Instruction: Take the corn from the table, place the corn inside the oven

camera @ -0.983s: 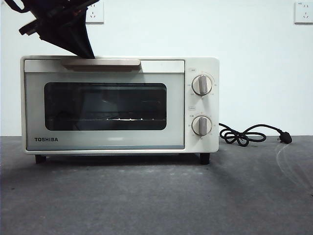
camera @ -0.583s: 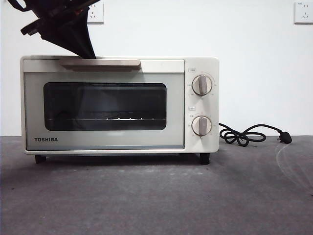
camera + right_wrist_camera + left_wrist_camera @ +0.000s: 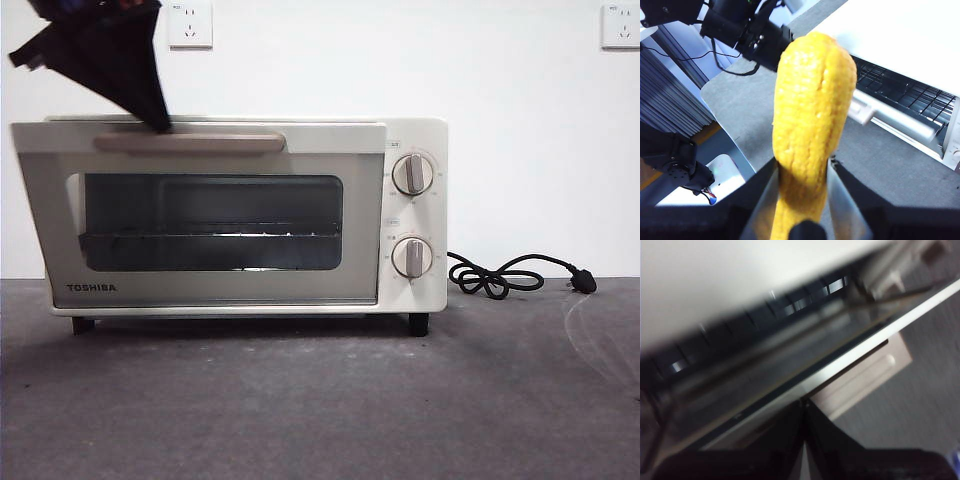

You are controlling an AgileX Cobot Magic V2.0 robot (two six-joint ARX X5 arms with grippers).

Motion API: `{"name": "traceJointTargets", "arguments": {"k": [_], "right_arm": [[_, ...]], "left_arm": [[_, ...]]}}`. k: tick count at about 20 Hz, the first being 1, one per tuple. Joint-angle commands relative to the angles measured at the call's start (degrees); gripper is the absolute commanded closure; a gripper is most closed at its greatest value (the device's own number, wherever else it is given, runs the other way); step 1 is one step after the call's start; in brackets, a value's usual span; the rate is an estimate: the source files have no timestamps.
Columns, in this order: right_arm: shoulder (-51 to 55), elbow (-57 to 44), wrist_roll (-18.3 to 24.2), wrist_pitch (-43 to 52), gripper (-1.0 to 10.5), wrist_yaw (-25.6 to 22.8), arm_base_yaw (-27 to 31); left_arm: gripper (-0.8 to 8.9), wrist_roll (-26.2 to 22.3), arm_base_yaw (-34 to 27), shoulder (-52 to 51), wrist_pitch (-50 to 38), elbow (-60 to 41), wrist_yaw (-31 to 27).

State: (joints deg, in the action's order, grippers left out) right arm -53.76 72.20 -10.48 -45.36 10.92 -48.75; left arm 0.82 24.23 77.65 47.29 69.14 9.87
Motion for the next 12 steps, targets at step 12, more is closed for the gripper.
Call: {"name": "traceJointTargets", "arguments": {"k": [12], "right_arm": [[-0.07, 0.28, 1.68, -0.59, 9.6, -0.02, -0.09]], "left_arm": [[8.18, -3.23, 6.29, 2.32, 16.28, -2.73, -3.5]]}}
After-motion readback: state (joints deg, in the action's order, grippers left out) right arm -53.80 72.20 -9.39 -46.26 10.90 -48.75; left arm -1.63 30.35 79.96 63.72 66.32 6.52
